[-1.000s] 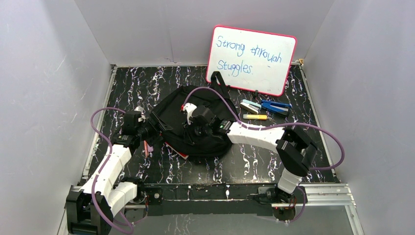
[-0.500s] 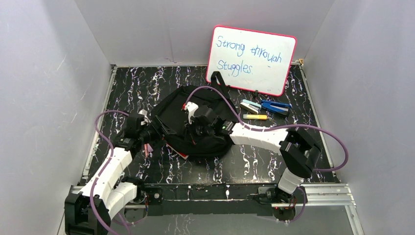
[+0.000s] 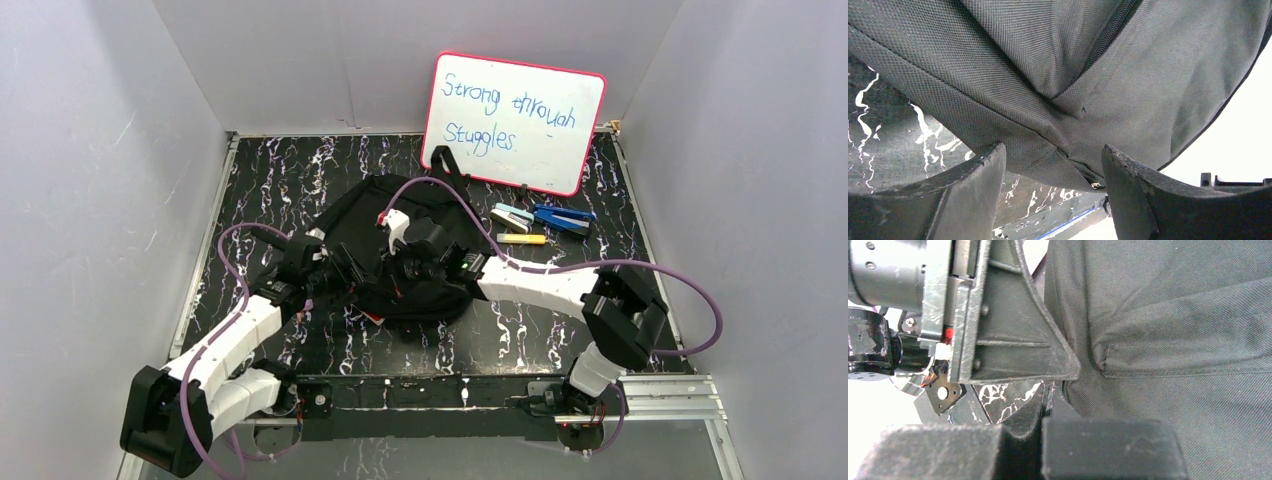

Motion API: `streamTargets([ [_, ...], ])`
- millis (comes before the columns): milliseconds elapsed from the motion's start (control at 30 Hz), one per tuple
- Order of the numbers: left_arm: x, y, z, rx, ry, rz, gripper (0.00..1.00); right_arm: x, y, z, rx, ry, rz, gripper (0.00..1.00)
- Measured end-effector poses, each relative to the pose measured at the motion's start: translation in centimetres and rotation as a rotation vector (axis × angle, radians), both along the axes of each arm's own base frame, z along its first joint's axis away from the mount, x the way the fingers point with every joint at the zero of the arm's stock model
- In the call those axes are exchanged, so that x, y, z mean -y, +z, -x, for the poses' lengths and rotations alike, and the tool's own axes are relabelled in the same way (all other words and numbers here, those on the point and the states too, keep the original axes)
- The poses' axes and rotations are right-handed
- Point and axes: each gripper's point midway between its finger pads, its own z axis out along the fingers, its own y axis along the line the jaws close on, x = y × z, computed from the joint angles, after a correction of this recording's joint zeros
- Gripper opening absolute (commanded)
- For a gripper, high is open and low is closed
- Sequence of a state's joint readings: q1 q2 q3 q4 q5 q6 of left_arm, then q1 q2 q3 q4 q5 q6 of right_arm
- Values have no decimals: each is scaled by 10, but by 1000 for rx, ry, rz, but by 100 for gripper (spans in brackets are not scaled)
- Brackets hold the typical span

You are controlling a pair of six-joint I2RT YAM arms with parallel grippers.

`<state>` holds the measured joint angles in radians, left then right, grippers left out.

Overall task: Pack the student bag
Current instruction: Unzip the student bag at the center of the board.

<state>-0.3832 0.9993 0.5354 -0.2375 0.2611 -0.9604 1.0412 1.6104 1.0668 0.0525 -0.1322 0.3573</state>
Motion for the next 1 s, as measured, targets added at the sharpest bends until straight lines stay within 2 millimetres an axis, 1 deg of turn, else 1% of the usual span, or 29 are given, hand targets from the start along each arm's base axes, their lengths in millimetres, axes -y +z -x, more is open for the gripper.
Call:
streamTargets([
  [200,2,-5,-2,-11,-2,-6,64,4,1,2,2,-7,-15,0],
  [300,2,-7,-2,-10,-1,-8,59,9,-1,3,4,-20,-10,0],
  [433,1,-12,0,-14,1,-9,45,16,0,4,12,-34,-12,0],
  [600,-1,-21,4,-24,3,-10,21,21,1,4,15,-51,-14,0],
  [733,-1,-23,4,-24,2,-10,2,24,0,5,11,-60,-14,0],
  [767,-1,-23,4,-23,1,-10,0,24,2,5,13,-61,-16,0],
  [1000,0,-23,4,-19,-3,-11,0,33,4,10,23,-62,-30,0],
])
